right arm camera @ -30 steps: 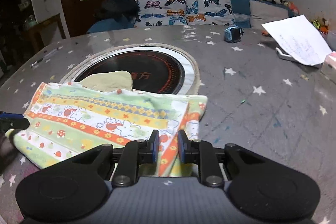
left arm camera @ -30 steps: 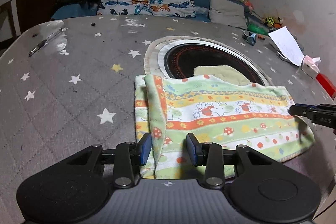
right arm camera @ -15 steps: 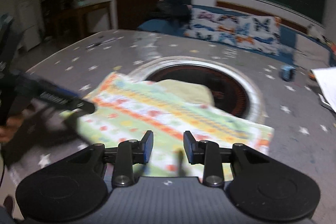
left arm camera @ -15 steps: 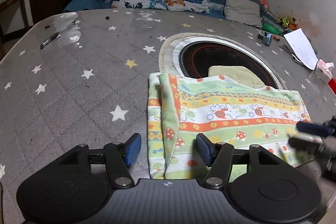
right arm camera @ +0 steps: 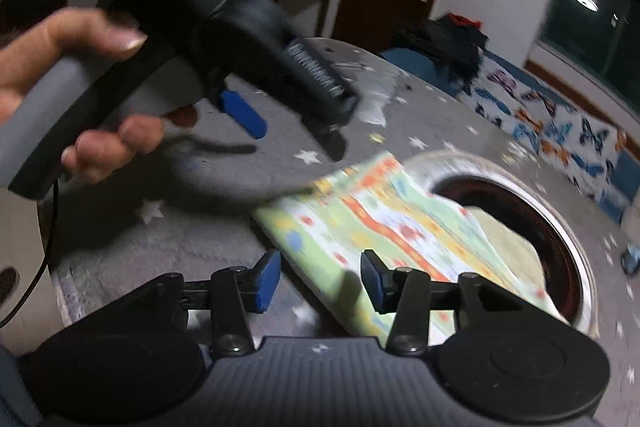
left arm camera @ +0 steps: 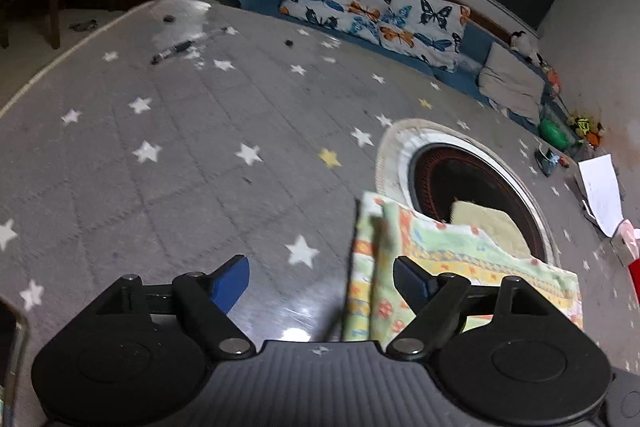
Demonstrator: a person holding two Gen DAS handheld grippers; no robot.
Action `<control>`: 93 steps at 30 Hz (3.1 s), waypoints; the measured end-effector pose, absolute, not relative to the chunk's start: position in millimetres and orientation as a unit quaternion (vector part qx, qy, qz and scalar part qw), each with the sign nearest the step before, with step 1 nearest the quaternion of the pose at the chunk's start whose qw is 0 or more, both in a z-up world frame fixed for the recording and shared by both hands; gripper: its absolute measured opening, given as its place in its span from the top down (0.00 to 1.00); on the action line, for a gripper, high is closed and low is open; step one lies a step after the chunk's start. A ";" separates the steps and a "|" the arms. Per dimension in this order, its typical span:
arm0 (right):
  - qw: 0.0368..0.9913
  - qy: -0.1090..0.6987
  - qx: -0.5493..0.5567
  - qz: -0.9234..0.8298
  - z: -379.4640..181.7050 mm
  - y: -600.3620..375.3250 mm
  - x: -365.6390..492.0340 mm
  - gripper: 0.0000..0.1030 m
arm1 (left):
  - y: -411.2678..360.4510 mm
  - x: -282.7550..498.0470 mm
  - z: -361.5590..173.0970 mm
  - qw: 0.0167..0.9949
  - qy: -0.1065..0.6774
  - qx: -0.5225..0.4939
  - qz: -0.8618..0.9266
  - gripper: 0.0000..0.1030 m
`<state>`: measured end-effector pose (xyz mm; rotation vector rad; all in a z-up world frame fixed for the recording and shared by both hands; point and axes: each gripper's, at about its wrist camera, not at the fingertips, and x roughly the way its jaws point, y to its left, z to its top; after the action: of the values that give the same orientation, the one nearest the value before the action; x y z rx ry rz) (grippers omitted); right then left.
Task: Fold clothes
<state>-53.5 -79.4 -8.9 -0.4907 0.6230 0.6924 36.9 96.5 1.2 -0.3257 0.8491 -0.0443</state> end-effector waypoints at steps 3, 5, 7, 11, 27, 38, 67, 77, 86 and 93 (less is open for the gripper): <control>0.858 0.298 -0.250 0.335 -17.2 -63.6 -49.8 0.56 | 99.0 36.5 3.0 0.899 0.407 -0.160 -0.023 0.13; 0.857 0.293 -0.264 0.333 -22.3 -55.3 -47.8 0.56 | 100.7 36.2 4.1 0.900 0.405 -0.161 -0.024 0.11; 0.856 0.292 -0.270 0.329 -25.6 -49.4 -45.2 0.56 | 101.6 37.1 3.4 0.896 0.407 -0.172 -0.028 0.10; 0.861 0.302 -0.259 0.317 -26.9 -44.5 -38.1 0.71 | 102.2 40.6 -1.0 0.884 0.418 -0.205 -0.044 0.09; 0.897 0.300 -0.060 0.318 21.5 -112.7 -19.5 0.88 | 74.0 60.0 -15.3 0.832 0.446 -0.316 -0.095 0.17; 0.888 0.303 -0.065 0.341 8.3 -116.8 -20.0 0.87 | 61.6 68.1 -30.4 0.821 0.464 -0.318 -0.097 0.82; 0.932 0.349 0.085 0.041 -31.4 -334.0 25.6 0.53 | 52.9 65.2 -27.2 0.844 0.455 -0.268 -0.090 0.87; 0.934 0.341 0.092 0.052 -23.5 -318.8 23.3 0.92 | 43.5 63.4 -18.5 0.857 0.447 -0.238 -0.093 0.89; 0.950 0.298 0.078 0.060 16.3 -318.9 0.1 0.93 | 17.9 59.4 15.5 0.872 0.423 -0.205 -0.137 0.91; 0.959 0.277 0.054 0.032 47.5 -339.6 -5.7 0.93 | -29.2 70.3 36.2 0.877 0.414 -0.171 -0.173 0.91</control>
<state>-5.7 -339.6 47.5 0.1099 0.5616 0.0642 70.3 -29.2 36.2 -0.3572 0.8639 -0.3612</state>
